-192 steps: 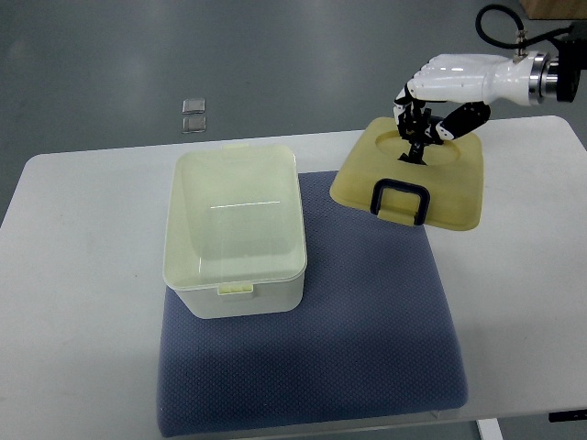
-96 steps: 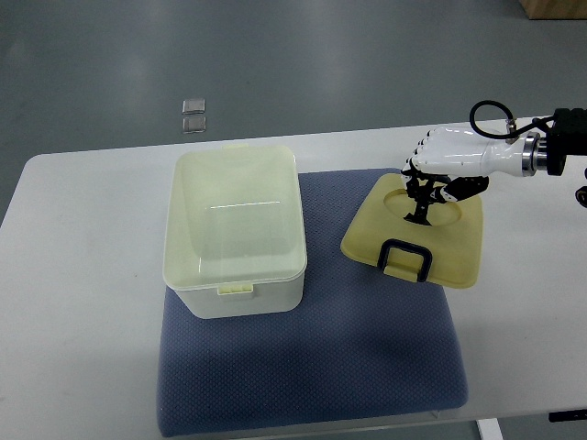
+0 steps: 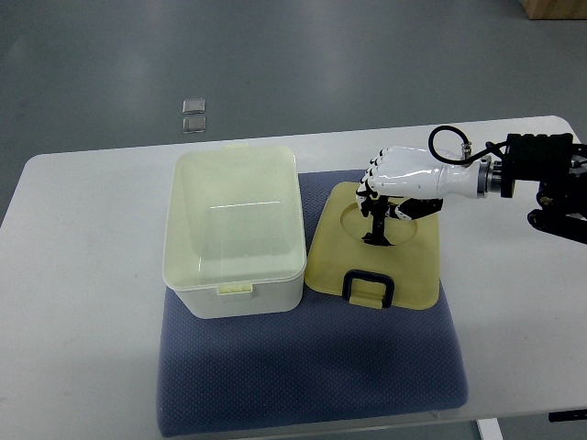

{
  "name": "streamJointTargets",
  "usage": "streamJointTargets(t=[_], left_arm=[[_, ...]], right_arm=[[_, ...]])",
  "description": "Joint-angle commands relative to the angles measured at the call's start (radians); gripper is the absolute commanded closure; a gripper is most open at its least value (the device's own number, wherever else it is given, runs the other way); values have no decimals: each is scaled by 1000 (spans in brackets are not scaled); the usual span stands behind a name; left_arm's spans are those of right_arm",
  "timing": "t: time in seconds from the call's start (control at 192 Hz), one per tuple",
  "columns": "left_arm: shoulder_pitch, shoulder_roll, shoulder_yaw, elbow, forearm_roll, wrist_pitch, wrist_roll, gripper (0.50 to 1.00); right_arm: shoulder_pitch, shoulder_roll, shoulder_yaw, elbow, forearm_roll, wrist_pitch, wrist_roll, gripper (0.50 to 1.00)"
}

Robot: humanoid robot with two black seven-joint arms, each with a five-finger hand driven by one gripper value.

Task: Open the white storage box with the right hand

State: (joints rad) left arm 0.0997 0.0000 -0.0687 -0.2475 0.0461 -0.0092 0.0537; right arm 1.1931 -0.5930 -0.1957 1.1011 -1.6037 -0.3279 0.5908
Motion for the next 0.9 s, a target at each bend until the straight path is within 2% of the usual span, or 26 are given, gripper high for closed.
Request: streamJointTargets(t=[0.0, 0.047, 0.052, 0.062, 0.068, 0.073, 0.078, 0.083, 0.089, 0.094, 0.099, 0.104, 0.109, 0.115, 0.12, 0.188, 0.214, 0.224, 0.365, 0.453, 0.542, 0.688, 0.792, 0.896], left_arm=[[0, 0, 0, 2, 0, 0, 0, 500], [0, 0, 0, 2, 0, 0, -2, 500], [0, 0, 0, 2, 0, 0, 0, 500], [0, 0, 0, 2, 0, 0, 0, 500], [0, 0, 0, 2, 0, 0, 0, 500], [0, 0, 0, 2, 0, 0, 0, 500], [0, 0, 0, 2, 0, 0, 0, 500], [0, 0, 0, 2, 0, 0, 0, 500], [0, 0, 0, 2, 0, 0, 0, 500], [0, 0, 0, 2, 0, 0, 0, 500], [0, 0, 0, 2, 0, 0, 0, 500], [0, 0, 0, 2, 0, 0, 0, 500], [0, 0, 0, 2, 0, 0, 0, 500], [0, 0, 0, 2, 0, 0, 0, 500], [0, 0, 0, 2, 0, 0, 0, 500], [0, 0, 0, 4, 0, 0, 0, 500], [0, 0, 1, 4, 0, 0, -2, 500], [0, 0, 0, 5, 0, 0, 0, 500], [0, 0, 0, 5, 0, 0, 0, 500], [0, 0, 0, 5, 0, 0, 0, 500], [0, 0, 0, 5, 0, 0, -2, 500], [0, 0, 0, 4, 0, 0, 0, 500], [0, 0, 0, 5, 0, 0, 0, 500], [0, 0, 0, 5, 0, 0, 0, 500]], right_arm=[[-27, 18, 1, 0, 1, -5, 14, 1000], [-38, 19, 2, 0, 4, -5, 14, 1000], [-41, 19, 2, 0, 4, -5, 15, 971], [-41, 19, 2, 0, 4, -5, 15, 971], [-41, 19, 2, 0, 4, -5, 15, 931], [-41, 19, 2, 0, 4, -5, 15, 930], [-43, 19, 2, 0, 4, -5, 15, 892], [-43, 19, 2, 0, 4, -5, 15, 891], [-43, 19, 2, 0, 5, -5, 15, 853], [-43, 19, 2, 0, 5, -5, 15, 852], [-43, 19, 4, 0, 7, -5, 15, 814], [-43, 19, 4, 0, 7, -5, 15, 814], [-44, 19, 4, 0, 8, -5, 15, 783], [-44, 19, 4, 0, 8, -5, 15, 783], [-44, 19, 4, 0, 8, -5, 15, 755], [-41, 19, 5, 0, 10, -3, 15, 644], [-40, 19, 5, 2, 8, -2, 15, 579], [-40, 19, 5, 2, 8, 1, 15, 568], [-23, 2, 5, 13, 16, 20, 15, 568], [-6, -22, 7, 20, 18, 72, 18, 568], [16, -48, 7, 45, 25, 148, 20, 568], [69, -114, 12, 92, 42, 342, 20, 568], [94, -128, 81, 78, 91, 403, 20, 568], [89, -126, 225, 14, 234, 448, 20, 568]])
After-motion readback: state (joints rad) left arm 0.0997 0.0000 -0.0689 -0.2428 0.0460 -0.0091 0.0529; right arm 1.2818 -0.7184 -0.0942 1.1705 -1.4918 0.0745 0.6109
